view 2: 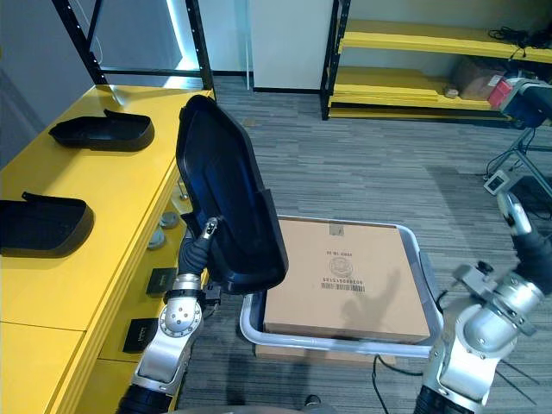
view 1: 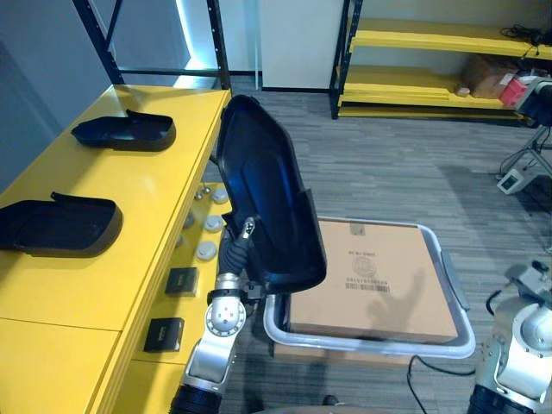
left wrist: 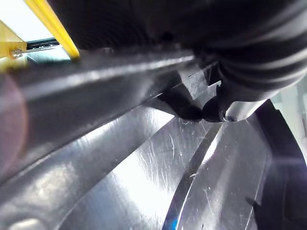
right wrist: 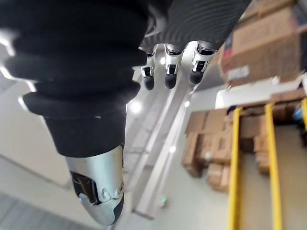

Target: Walk over and take plastic housings, then place them on the shelf

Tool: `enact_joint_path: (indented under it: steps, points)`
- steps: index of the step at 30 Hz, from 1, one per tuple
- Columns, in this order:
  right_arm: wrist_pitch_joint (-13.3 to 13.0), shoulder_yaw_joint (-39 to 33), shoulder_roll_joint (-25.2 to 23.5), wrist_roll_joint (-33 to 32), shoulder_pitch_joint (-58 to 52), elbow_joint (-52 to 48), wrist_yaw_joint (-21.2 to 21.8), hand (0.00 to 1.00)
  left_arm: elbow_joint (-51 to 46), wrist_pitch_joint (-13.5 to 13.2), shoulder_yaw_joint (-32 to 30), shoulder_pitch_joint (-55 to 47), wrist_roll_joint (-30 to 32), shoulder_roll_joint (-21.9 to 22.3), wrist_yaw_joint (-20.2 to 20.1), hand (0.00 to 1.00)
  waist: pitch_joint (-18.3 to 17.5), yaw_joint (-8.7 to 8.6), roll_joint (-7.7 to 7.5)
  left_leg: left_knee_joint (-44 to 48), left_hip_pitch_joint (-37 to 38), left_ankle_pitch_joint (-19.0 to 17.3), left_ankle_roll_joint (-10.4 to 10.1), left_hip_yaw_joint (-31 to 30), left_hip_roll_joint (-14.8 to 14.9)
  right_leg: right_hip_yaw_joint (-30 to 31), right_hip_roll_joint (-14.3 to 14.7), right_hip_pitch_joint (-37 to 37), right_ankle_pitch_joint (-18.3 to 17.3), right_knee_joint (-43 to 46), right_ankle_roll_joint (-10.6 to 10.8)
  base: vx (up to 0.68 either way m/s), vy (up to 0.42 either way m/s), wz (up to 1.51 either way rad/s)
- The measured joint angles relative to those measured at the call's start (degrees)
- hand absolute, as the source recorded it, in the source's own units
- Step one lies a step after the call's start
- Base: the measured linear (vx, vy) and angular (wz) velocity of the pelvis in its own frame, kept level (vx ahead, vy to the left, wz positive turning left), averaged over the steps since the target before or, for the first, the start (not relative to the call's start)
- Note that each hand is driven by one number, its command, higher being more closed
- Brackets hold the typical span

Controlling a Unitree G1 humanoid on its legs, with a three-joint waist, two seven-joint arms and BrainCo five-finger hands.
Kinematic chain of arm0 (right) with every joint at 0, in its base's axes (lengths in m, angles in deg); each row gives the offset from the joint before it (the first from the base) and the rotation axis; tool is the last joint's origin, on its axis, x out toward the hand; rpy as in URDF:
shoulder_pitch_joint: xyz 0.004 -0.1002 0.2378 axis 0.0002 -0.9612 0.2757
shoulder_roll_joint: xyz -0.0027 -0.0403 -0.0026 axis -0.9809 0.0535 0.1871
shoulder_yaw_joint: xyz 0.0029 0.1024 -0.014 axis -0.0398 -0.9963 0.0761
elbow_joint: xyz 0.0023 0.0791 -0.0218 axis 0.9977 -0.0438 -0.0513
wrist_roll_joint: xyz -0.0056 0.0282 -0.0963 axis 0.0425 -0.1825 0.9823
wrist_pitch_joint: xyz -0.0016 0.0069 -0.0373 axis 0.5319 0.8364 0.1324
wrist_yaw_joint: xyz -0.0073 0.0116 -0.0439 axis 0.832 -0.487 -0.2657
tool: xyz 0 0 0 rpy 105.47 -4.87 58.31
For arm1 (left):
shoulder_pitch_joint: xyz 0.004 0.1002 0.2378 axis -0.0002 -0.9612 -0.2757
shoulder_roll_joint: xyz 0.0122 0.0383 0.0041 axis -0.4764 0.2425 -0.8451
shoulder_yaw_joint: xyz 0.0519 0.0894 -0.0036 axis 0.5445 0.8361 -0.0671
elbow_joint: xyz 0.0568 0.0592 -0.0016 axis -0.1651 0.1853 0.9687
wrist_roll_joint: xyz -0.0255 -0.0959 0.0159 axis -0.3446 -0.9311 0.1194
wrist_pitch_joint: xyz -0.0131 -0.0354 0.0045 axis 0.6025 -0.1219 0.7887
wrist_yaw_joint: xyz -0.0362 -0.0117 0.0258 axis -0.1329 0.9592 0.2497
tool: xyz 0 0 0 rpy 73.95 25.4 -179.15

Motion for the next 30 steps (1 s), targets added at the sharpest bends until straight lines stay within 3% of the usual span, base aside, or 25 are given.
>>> enact_joint_path:
  steps: [3,6,8,10,15,19,21,23,25,26,27,29,30]
  points:
    - [3.7,1.8,0.3,-2.6,-4.1,20.3,5.9,0.00,-0.2,-0.4,-0.8,-0.4,-1.2,0.0,-0.4,1.00,-0.1,0.03,0.47,0.0,0.2,0.0,0.0,0.4,0.1,0.4,0.1,0.1,0.0,0.0,0.0,-0.01,-0.013,-0.05]
    - [7.3,6.0,-0.4,-4.8,-5.9,35.2,14.1,0.00,-0.2,-0.7,-1.4,-0.6,-2.0,-0.9,-2.3,1.00,-0.1,-0.03,1.22,0.1,0.5,0.0,0.0,0.4,0.2,0.2,0.1,0.4,0.0,0.1,0.0,0.00,0.000,0.00]
    - [8.6,7.7,-2.0,-4.6,-6.5,41.1,17.2,0.00,-0.2,-0.9,-1.6,-1.0,-2.1,-1.3,-3.3,1.00,0.0,-0.08,1.61,0.1,1.3,0.0,0.0,0.4,0.2,0.2,0.0,1.2,0.0,0.2,0.0,0.00,0.000,0.00]
    - [9.9,10.0,-3.3,-3.8,-6.8,43.9,18.9,0.00,-0.2,-1.4,-1.7,-2.1,-2.2,-1.7,-3.9,1.00,0.0,-0.06,1.91,0.0,2.1,-0.1,-0.1,0.4,0.2,0.2,0.0,1.9,-0.1,0.2,-0.1,-0.06,-0.008,0.01]
    - [10.0,17.1,-5.2,1.1,-6.7,45.0,20.0,0.00,0.0,-1.6,-1.3,-4.7,-2.4,-1.9,-4.6,1.00,0.3,0.15,2.01,-0.3,2.4,0.0,-0.6,-1.5,0.1,-1.9,-0.1,2.5,-0.7,1.1,-0.2,-0.07,-0.013,0.19]
    - [9.7,21.1,-5.5,2.7,-6.6,45.2,19.9,0.00,0.0,-1.6,0.6,-5.8,-2.4,-2.6,-5.1,1.00,1.1,1.38,0.63,-0.7,1.5,0.7,-1.0,-5.2,0.0,-5.4,-0.3,3.9,-2.1,1.7,-0.5,-0.06,-0.032,0.54]
    - [9.5,23.4,-5.0,3.5,-5.7,45.2,19.6,0.00,-0.4,-1.7,0.8,-5.3,-2.4,-2.3,-5.1,1.00,2.5,2.75,0.67,0.1,-0.7,1.9,-1.6,-9.6,-0.2,-9.0,-0.7,2.5,-3.7,5.0,-0.3,-0.01,-0.054,0.82]
    - [9.2,25.5,-4.2,4.3,-5.0,45.5,19.4,0.00,-2.4,-1.7,1.5,-5.1,-2.4,-2.2,-4.8,1.00,4.8,2.99,0.20,1.0,-3.5,4.0,-2.5,-13.2,-0.7,-14.2,-1.4,1.7,-5.2,7.6,-0.7,-0.05,-0.058,1.47]
    - [9.2,25.5,-4.0,5.0,-4.0,45.9,18.9,0.00,-4.3,-1.9,1.6,-4.9,-2.4,-2.1,-4.4,1.00,5.7,3.22,0.46,-0.7,-6.8,1.3,0.0,-7.2,0.5,-21.2,-2.0,1.0,-5.6,8.1,-1.0,-0.07,-0.023,1.82]
    - [9.1,25.7,-3.9,5.8,-3.9,46.0,18.5,0.00,-4.6,-2.1,2.3,-4.1,-2.4,-2.2,-3.7,1.00,6.0,3.01,0.22,0.7,-8.4,-0.2,1.6,4.2,2.8,-25.0,-3.0,1.1,-5.6,8.2,-1.0,0.01,0.054,1.85]
    - [9.1,26.7,-3.1,6.6,-3.2,45.9,18.3,0.00,-4.6,-2.4,3.0,-3.6,-2.4,-1.9,-3.3,1.00,6.2,3.10,0.78,4.3,-9.7,-0.6,2.2,18.1,7.1,-28.1,-3.4,1.3,-5.7,8.6,-1.1,0.05,0.089,1.71]
    - [9.3,27.0,-2.4,6.8,-2.5,46.1,17.9,0.00,-4.6,-2.7,4.6,-2.6,-4.0,-1.1,-2.5,1.00,6.6,3.46,1.79,11.8,-11.2,1.8,2.2,27.6,11.0,-31.2,-4.6,2.7,-8.1,12.3,-0.3,0.10,0.128,1.43]
    - [9.4,27.4,-2.4,7.2,-2.3,47.1,17.8,0.00,-4.6,-2.8,6.3,-1.5,-4.8,-1.1,-2.5,1.00,6.7,3.37,1.28,14.1,-12.3,1.7,1.9,25.7,9.6,-33.3,-6.3,3.4,-10.0,14.5,0.7,0.06,0.117,1.41]
